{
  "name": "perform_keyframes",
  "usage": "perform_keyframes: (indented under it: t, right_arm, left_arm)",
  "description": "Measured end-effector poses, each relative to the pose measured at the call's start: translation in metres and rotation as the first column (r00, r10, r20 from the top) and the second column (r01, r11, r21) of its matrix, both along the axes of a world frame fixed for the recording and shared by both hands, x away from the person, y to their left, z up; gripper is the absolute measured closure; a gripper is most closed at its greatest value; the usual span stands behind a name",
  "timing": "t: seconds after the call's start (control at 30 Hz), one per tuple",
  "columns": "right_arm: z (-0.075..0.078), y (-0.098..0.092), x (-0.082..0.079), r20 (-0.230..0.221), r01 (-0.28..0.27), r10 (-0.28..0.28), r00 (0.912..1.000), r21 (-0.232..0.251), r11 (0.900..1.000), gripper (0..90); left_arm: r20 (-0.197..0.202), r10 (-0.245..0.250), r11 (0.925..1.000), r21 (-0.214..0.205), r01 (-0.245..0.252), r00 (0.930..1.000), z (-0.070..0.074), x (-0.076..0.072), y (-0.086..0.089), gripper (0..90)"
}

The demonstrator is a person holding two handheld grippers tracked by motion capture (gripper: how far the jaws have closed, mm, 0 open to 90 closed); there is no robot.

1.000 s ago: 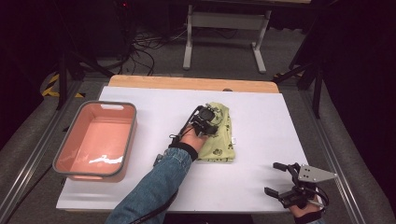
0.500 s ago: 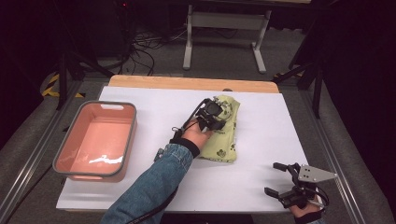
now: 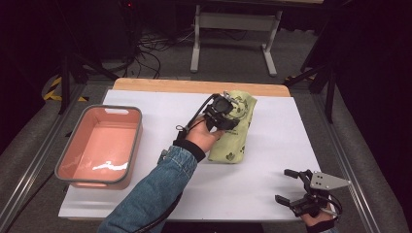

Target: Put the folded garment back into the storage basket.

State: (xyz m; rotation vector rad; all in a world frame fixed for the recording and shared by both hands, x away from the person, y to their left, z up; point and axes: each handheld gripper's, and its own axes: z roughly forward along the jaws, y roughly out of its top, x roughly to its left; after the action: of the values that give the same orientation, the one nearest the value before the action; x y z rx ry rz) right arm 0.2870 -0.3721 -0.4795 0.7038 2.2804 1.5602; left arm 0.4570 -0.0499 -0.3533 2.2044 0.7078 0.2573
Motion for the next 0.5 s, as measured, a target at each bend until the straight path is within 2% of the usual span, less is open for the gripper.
perform_keyframes:
  t: [0.37, 0.5]
  right_arm:
    - [0.0, 0.0, 0.0, -0.001, 0.0, 0.0, 1.0, 0.0, 1.0, 0.9]
    - [0.0, 0.0, 0.0, 0.0, 0.0, 0.0, 1.0, 0.0, 1.0, 0.9]
  left_arm:
    - [0.034, -0.032, 0.9984, -0.045, 0.033, 0.9989, 0.02, -0.009, 0.012, 64.6]
    - [0.06, -0.046, 0.9983, -0.034, 0.048, 0.9971, 0.025, -0.013, 0.016, 64.6]
